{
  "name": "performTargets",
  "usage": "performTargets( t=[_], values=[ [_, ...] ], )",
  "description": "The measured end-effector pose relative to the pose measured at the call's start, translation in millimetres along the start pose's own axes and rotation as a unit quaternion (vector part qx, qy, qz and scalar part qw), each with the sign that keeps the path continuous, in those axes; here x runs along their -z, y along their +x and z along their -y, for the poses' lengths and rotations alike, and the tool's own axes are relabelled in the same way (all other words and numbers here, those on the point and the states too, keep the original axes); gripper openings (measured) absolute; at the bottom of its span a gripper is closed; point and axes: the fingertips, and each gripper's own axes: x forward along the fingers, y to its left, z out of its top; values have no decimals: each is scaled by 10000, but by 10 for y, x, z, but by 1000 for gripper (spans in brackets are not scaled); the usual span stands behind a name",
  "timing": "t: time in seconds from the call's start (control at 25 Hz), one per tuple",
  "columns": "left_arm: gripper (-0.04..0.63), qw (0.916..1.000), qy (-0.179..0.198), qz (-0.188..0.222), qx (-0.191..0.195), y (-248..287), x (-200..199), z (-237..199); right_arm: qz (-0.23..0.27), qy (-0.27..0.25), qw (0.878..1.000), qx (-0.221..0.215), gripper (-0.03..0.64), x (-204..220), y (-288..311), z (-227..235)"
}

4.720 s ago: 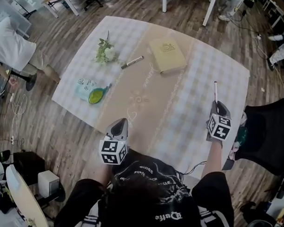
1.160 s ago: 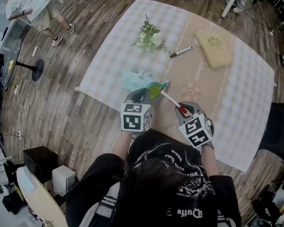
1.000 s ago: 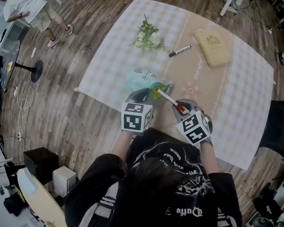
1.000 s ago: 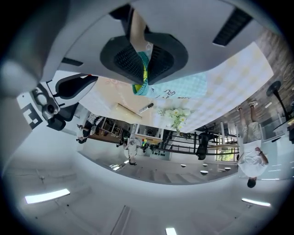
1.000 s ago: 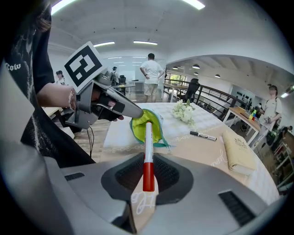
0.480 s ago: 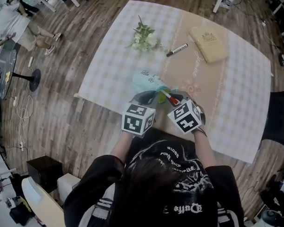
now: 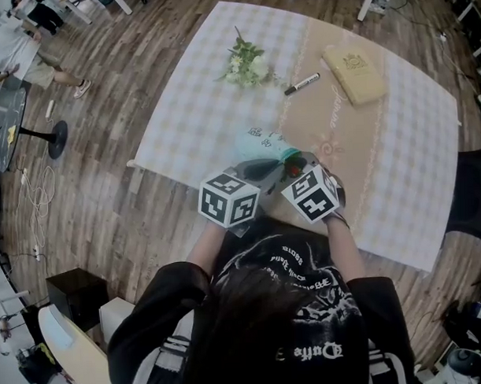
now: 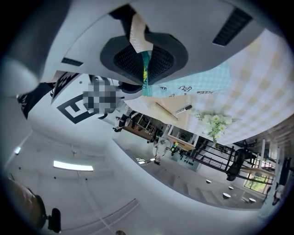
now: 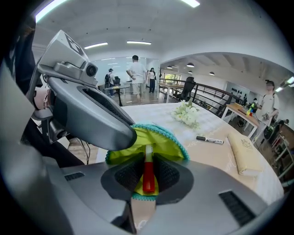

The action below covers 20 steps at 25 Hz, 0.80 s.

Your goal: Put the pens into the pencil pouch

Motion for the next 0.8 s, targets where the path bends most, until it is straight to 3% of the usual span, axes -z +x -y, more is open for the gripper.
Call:
performTargets(
  t=[0.2, 0.36, 0.48, 0.8],
  values=[
    [44, 9997, -67, -52, 228, -29, 70, 14, -53, 25, 10000, -43, 77, 46, 45, -47],
    [44, 9999, -116, -30, 111, -20, 79, -47, -6, 36, 10000, 72, 89, 59, 42, -26],
    [44, 9999, -149, -58, -37, -4, 106, -129, 12, 57, 10000, 77, 157, 75, 22, -13],
    [44, 9992, -321, 189, -129, 4, -27, -320, 540, 665, 9962, -133, 199, -63, -231, 74]
  ],
)
